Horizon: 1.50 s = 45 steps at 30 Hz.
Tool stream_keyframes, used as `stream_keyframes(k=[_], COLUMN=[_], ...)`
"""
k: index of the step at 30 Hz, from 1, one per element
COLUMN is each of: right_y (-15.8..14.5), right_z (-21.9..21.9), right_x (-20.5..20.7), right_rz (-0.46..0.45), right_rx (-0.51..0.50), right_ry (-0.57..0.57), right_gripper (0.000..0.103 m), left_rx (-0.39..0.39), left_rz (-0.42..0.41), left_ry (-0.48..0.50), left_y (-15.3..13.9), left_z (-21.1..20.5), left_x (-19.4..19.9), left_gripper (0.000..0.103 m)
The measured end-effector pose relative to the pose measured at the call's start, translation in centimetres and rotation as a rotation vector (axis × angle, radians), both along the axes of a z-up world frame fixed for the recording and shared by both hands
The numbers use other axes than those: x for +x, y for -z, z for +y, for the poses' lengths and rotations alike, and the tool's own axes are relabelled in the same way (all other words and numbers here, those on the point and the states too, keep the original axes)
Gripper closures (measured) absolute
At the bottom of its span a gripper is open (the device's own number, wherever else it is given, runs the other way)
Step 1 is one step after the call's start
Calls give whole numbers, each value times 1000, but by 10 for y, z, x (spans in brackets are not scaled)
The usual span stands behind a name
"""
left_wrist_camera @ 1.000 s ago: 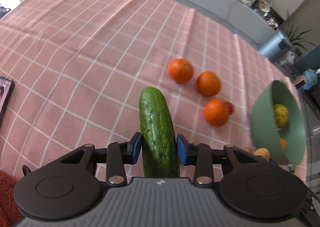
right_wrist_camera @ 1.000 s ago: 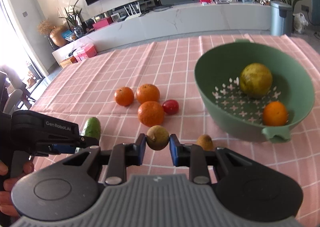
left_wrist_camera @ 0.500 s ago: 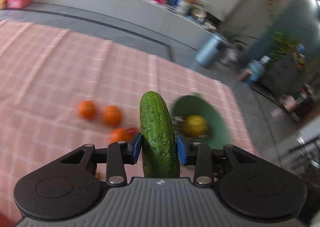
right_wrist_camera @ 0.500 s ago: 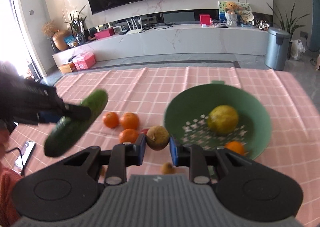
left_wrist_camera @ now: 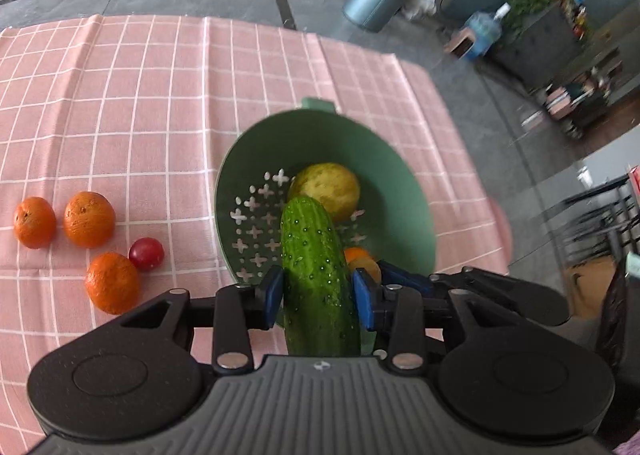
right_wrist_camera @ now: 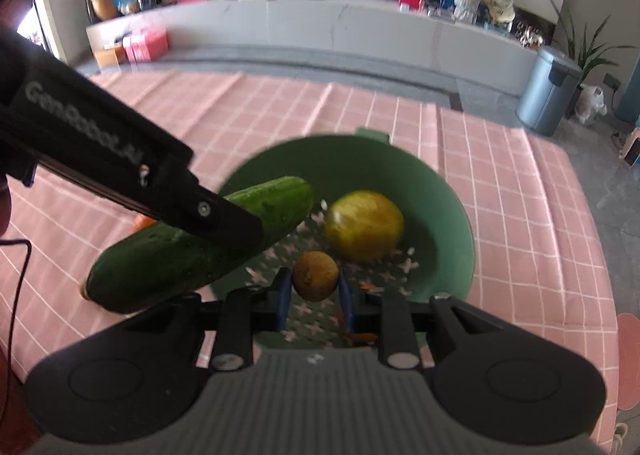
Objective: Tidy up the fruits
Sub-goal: 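Lower the cucumber into the colander with the left tool and open it, then withdraw the left tool from the colander while the right tool holds the kiwi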
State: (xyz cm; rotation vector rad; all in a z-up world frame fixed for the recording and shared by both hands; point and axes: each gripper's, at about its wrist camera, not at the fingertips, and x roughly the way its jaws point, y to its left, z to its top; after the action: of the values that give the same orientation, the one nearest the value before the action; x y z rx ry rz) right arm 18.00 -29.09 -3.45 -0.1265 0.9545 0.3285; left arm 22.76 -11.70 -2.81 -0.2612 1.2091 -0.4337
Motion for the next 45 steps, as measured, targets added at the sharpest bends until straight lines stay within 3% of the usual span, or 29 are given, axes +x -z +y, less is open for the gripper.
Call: stream_keyframes(k=[12, 17, 21, 25, 27, 38, 45], right_y=[24, 25, 24, 20, 18, -17, -34], right_z=[7, 7, 8, 6, 5, 11, 12], right_x=[11, 17, 17, 14, 11, -36, -75], right_rz=[112, 153, 157, 146, 145, -55, -185], right_rx=[0, 14, 0, -18, -21, -145, -59], right_ry=[-69, -51, -43, -16, -7, 104, 277], right_gripper=[81, 81, 80, 65, 63, 14, 14], left_rx=[118, 110, 96, 112, 96, 103, 171], left_rz=[36, 52, 61, 31, 15, -278, -454], left_ry=[43, 48, 54, 91, 98, 126, 63], left_y=[15, 17, 23, 21, 17, -30, -46], left_z=[-16, -15, -15, -20, -19, 13, 65], left_x=[8, 13, 12, 6, 2, -46, -80], left_gripper=[62, 61, 54, 46, 42, 41, 39])
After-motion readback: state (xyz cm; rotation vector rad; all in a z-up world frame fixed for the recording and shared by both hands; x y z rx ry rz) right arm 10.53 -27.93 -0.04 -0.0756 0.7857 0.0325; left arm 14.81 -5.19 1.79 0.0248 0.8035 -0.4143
